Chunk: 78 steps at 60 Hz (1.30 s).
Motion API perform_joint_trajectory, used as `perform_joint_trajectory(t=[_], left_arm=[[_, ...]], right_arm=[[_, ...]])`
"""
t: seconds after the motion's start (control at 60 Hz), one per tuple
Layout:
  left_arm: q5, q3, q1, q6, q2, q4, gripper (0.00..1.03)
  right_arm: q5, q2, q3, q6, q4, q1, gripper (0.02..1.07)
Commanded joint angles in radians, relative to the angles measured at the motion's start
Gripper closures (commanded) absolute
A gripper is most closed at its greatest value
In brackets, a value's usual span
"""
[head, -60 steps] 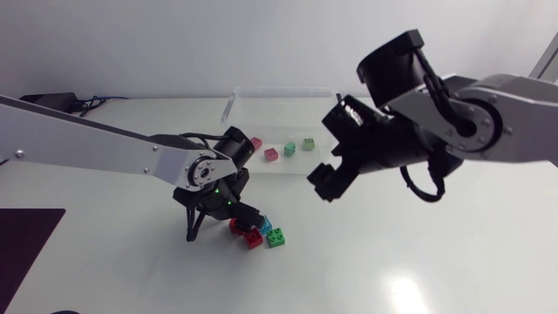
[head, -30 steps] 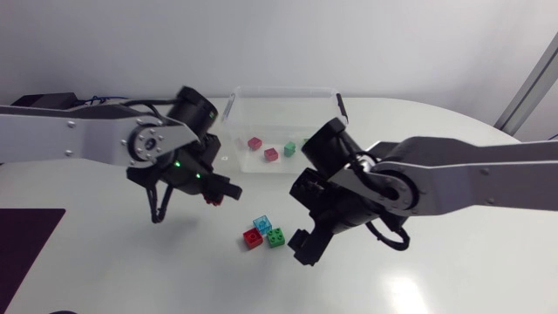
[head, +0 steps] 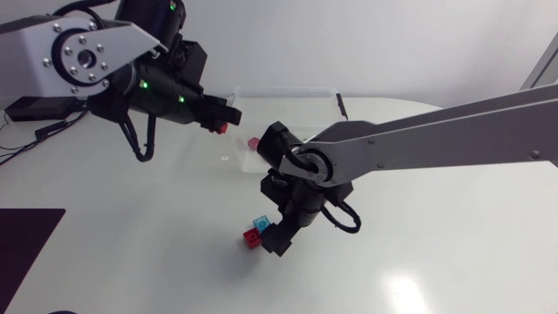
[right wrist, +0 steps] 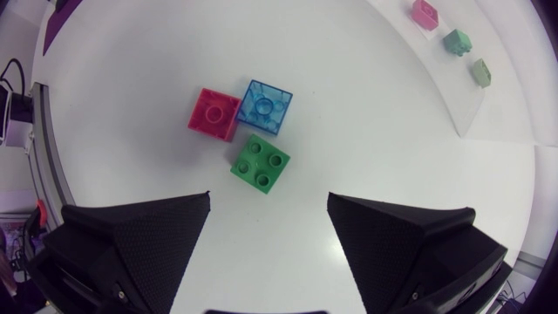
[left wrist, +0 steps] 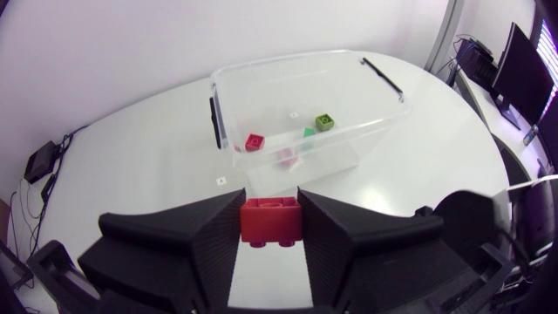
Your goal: Place the duplo bricks in the container
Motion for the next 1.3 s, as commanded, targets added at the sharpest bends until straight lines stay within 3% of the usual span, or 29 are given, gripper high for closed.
perform_joint_trajectory(t=[0.0, 0.2, 0.4, 0.533, 0.7, 0.833, 0.867, 0.933, 1.033, 1.1, 1.283], left_arm=[[0.001, 0.056, 0.01, 0.006, 0.017, 0.002, 0.94], [0.001, 0.103, 0.023, 0.03, 0.014, 0.065, 0.94], [-0.002, 0.148, 0.021, 0.035, 0.071, 0.184, 0.94], [-0.016, 0.174, 0.02, 0.042, 0.145, 0.287, 0.94], [-0.016, 0.221, 0.02, 0.05, 0.273, 0.382, 0.93], [-0.022, 0.286, 0.015, 0.049, 0.378, 0.407, 0.91], [-0.024, 0.297, 0.013, 0.049, 0.398, 0.419, 0.89], [-0.028, 0.329, 0.013, 0.049, 0.444, 0.427, 0.54], [-0.042, 0.37, 0.021, 0.049, 0.485, 0.405, 0.15], [-0.044, 0.367, 0.024, 0.046, 0.473, 0.379, 0.06], [-0.051, 0.249, 0.013, 0.075, 0.293, 0.258, 0.06]], right_arm=[[-0.001, 0.056, 0.038, 0.043, -0.029, 0.012, 0.1], [0.008, 0.129, 0.086, 0.079, -0.052, 0.009, 0.11], [0.011, 0.209, 0.178, 0.102, -0.1, 0.003, 0.18], [0.013, 0.249, 0.216, 0.112, -0.11, 0.003, 0.37], [0.003, 0.264, 0.21, 0.114, -0.115, -0.005, 0.83], [0.002, 0.189, 0.153, 0.106, -0.121, -0.012, 0.84], [0.003, 0.171, 0.143, 0.106, -0.121, -0.015, 0.84], [0.003, 0.111, 0.127, 0.103, -0.135, -0.037, 0.84], [0.008, 0.039, 0.132, 0.1, -0.155, -0.077, 0.84], [0.008, -0.01, 0.15, 0.097, -0.181, -0.117, 0.84], [0.009, -0.118, 0.267, 0.079, -0.247, -0.213, 0.84]])
